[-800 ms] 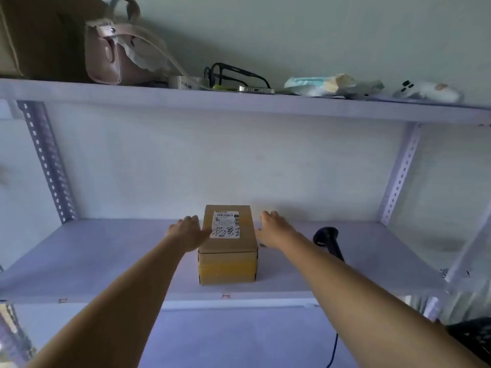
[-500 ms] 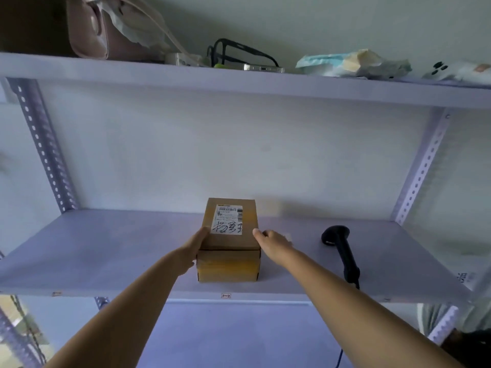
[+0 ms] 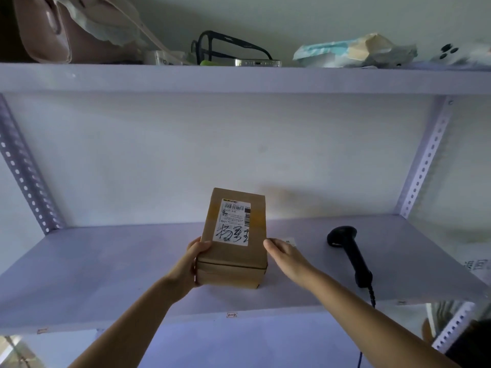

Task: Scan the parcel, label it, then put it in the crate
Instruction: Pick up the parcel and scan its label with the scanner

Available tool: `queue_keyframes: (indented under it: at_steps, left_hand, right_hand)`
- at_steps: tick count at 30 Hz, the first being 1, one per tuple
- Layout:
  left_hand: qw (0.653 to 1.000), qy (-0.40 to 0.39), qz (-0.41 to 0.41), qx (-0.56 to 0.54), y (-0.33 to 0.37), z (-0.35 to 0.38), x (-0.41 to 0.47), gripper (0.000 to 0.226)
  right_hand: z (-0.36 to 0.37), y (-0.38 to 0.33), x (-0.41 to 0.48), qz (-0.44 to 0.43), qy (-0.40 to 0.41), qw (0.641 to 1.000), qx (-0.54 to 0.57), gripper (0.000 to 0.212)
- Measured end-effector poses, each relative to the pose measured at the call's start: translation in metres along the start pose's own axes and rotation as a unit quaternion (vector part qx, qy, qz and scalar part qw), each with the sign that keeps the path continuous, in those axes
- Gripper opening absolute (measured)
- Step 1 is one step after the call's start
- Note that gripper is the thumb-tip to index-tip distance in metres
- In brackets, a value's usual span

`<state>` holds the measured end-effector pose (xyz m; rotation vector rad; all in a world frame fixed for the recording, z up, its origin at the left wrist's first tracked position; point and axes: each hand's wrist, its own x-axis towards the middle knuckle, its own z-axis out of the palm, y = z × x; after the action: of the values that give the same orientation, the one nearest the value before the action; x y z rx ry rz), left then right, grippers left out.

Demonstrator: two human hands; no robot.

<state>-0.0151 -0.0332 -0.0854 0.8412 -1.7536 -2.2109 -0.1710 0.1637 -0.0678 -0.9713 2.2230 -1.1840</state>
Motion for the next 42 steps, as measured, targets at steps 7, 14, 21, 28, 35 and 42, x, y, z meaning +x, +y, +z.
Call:
queue_keyframes:
  at_steps: [7,14,21,28,35,42]
  left_hand:
    - [0.996,-0.021,0.084,-0.03,-0.011,0.004,0.007,0.081]
    - [0.993,-0.034,0.108,-0.022,-0.009,0.005,0.012,0.078]
    - [0.993,-0.028,0.112,-0.018,-0.01,-0.003,0.01,0.075]
    - [0.987,-0.021,0.152,0.046,0.013,-0.024,-0.008,0.081]
    - [0.982,-0.021,0.147,0.114,0.033,-0.04,-0.021,0.093]
    - [0.98,-0.007,0.14,0.145,0.037,-0.036,-0.033,0.091]
  right_hand:
    - [-0.117,0.066,0.023,0.187,0.333,0.894,-0.234,0.072]
    - [-0.133,0.107,0.032,0.303,0.195,0.926,-0.117,0.039]
    - [-0.128,0.105,0.021,0.299,0.201,0.933,0.028,0.006]
    - [-0.124,0.031,-0.012,0.075,0.174,0.982,0.0,0.006]
    - [-0.1,-0.052,-0.06,-0.081,0.096,0.986,-0.107,0.007]
    - [-0.079,-0.052,-0.066,-0.087,0.058,0.986,-0.128,0.021]
